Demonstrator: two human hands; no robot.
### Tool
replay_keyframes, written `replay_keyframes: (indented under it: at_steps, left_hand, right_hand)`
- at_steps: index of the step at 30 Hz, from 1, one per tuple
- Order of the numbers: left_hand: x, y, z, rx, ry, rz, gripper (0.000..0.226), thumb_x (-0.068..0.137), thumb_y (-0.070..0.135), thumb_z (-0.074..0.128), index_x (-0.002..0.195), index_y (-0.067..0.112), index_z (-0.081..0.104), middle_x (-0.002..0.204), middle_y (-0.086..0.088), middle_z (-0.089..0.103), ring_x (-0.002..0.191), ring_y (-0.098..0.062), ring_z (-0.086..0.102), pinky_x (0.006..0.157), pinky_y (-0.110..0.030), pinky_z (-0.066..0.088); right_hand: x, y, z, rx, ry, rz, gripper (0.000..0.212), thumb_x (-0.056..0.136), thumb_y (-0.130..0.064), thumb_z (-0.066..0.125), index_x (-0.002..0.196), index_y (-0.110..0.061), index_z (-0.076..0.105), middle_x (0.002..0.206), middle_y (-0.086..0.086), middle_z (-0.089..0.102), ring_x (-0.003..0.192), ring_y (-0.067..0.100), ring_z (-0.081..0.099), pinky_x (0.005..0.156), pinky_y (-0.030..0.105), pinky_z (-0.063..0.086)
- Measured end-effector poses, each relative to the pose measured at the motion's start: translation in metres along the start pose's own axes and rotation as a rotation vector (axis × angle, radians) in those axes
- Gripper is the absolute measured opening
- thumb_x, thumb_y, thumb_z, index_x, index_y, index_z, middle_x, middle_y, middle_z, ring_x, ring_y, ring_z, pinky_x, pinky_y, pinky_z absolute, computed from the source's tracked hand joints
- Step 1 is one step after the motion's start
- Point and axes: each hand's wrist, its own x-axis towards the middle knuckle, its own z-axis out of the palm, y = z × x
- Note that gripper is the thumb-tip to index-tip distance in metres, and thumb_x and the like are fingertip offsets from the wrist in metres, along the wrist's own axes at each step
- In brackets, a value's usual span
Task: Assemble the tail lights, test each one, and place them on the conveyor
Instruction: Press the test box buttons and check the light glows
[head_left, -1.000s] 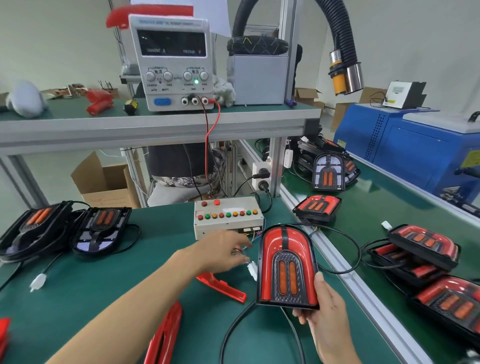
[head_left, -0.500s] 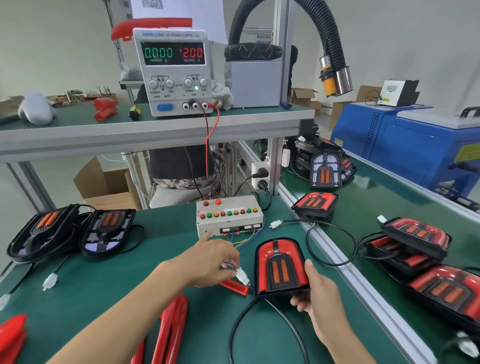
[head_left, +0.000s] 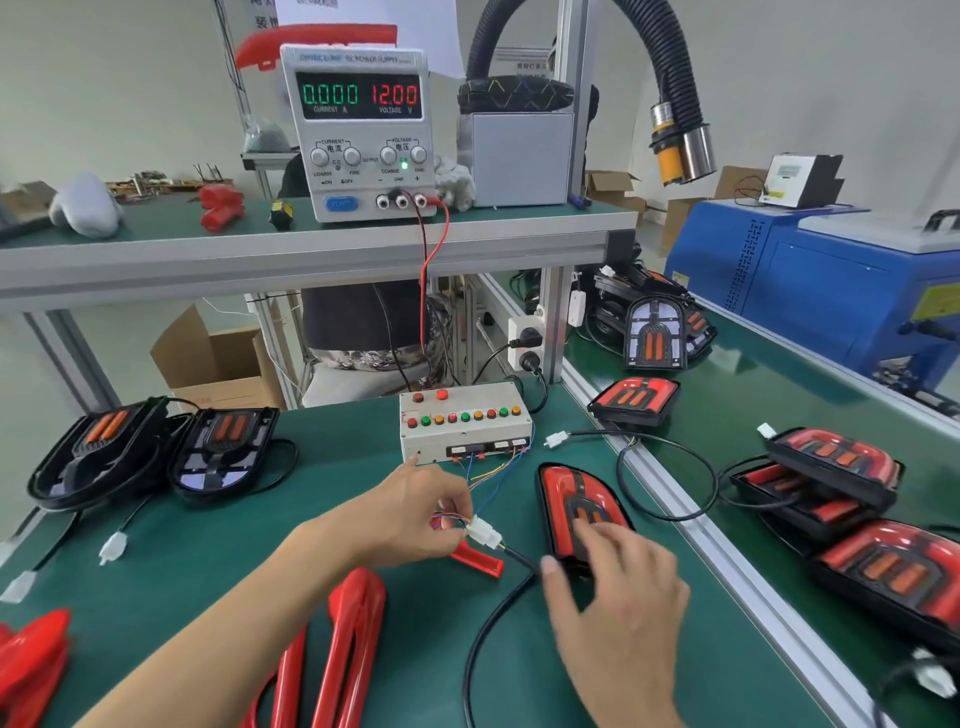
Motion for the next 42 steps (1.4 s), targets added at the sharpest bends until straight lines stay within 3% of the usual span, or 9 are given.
replay_keyframes:
  at_steps: [4,6,11,14,17,27,35,39,42]
  left_hand:
    - [0.001,0.007,-0.003,-0.034,-0.026,-0.039,0.016,0.082,0.023,0.063,0.096,0.027,0.070,0.095,0.010,0.068,0.092,-0.002,0.058,0.077,-0.003,0.039]
    - [0.003,0.008,-0.003,-0.042,-0.050,-0.057,0.017,0.081,0.021,0.062,0.097,0.023,0.071,0.092,0.009,0.070,0.087,-0.003,0.059,0.073,-0.004,0.040]
    - [0.005,0.007,0.003,-0.110,-0.081,-0.095,0.012,0.085,0.029,0.065,0.097,0.027,0.068,0.091,0.011,0.069,0.080,0.000,0.058,0.068,-0.010,0.042]
    - [0.005,0.006,0.007,-0.131,-0.073,-0.086,0.015,0.091,0.030,0.065,0.104,0.025,0.068,0.098,0.015,0.068,0.087,0.005,0.058,0.075,-0.005,0.039]
    - [0.005,0.006,0.010,-0.147,-0.074,-0.075,0.014,0.094,0.030,0.064,0.104,0.025,0.071,0.090,0.020,0.065,0.084,0.013,0.057,0.073,-0.005,0.039]
    - [0.006,0.007,0.008,-0.151,-0.125,-0.094,0.006,0.092,0.031,0.060,0.087,0.033,0.061,0.075,0.012,0.060,0.065,0.000,0.050,0.058,-0.014,0.037]
    - [0.006,0.005,0.007,-0.292,-0.121,-0.159,0.014,0.084,0.034,0.059,0.087,0.024,0.068,0.085,-0.005,0.069,0.071,-0.009,0.053,0.074,-0.041,0.050]
    - [0.005,0.005,0.005,-0.321,-0.106,-0.162,0.014,0.082,0.032,0.060,0.087,0.024,0.070,0.083,-0.006,0.068,0.068,-0.008,0.051,0.074,-0.045,0.050]
    - [0.006,0.005,0.002,-0.326,-0.127,-0.158,0.012,0.082,0.028,0.061,0.087,0.022,0.071,0.085,-0.007,0.070,0.070,-0.008,0.053,0.075,-0.047,0.050]
  right_hand:
    - [0.010,-0.027,0.012,-0.086,-0.132,-0.430,0.034,0.081,-0.052,0.060,0.106,-0.032,0.071,0.095,-0.018,0.067,0.096,0.017,0.062,0.084,0.038,0.030]
    - [0.019,-0.034,0.017,-0.119,-0.174,-0.505,0.023,0.081,-0.049,0.066,0.096,-0.032,0.069,0.085,-0.017,0.064,0.086,0.017,0.061,0.081,0.036,0.030]
    - [0.033,-0.040,0.026,-0.113,-0.154,-0.568,0.022,0.078,-0.037,0.081,0.082,-0.025,0.063,0.071,-0.010,0.057,0.065,0.017,0.056,0.068,0.034,0.033]
    - [0.034,-0.038,0.029,-0.067,-0.123,-0.567,0.023,0.077,-0.024,0.084,0.076,-0.020,0.062,0.066,-0.005,0.056,0.060,0.019,0.054,0.056,0.032,0.044]
    - [0.034,-0.035,0.031,-0.045,-0.118,-0.555,0.021,0.076,-0.018,0.085,0.075,-0.017,0.063,0.066,-0.003,0.056,0.059,0.019,0.054,0.052,0.032,0.047]
    - [0.032,-0.035,0.036,-0.127,-0.098,-0.582,0.008,0.091,-0.026,0.059,0.086,-0.022,0.064,0.071,-0.007,0.054,0.067,0.019,0.050,0.067,0.034,0.040]
    - [0.032,-0.040,0.037,-0.146,-0.062,-0.560,0.020,0.095,-0.025,0.048,0.090,-0.022,0.067,0.072,-0.007,0.055,0.066,0.019,0.051,0.069,0.036,0.030]
    - [0.032,-0.040,0.036,-0.065,-0.069,-0.445,0.013,0.089,-0.030,0.062,0.080,-0.021,0.062,0.066,-0.007,0.055,0.062,0.021,0.052,0.070,0.038,0.029]
    - [0.033,-0.042,0.036,-0.069,-0.083,-0.450,0.016,0.089,-0.031,0.058,0.076,-0.022,0.054,0.065,-0.007,0.050,0.062,0.020,0.048,0.070,0.037,0.029]
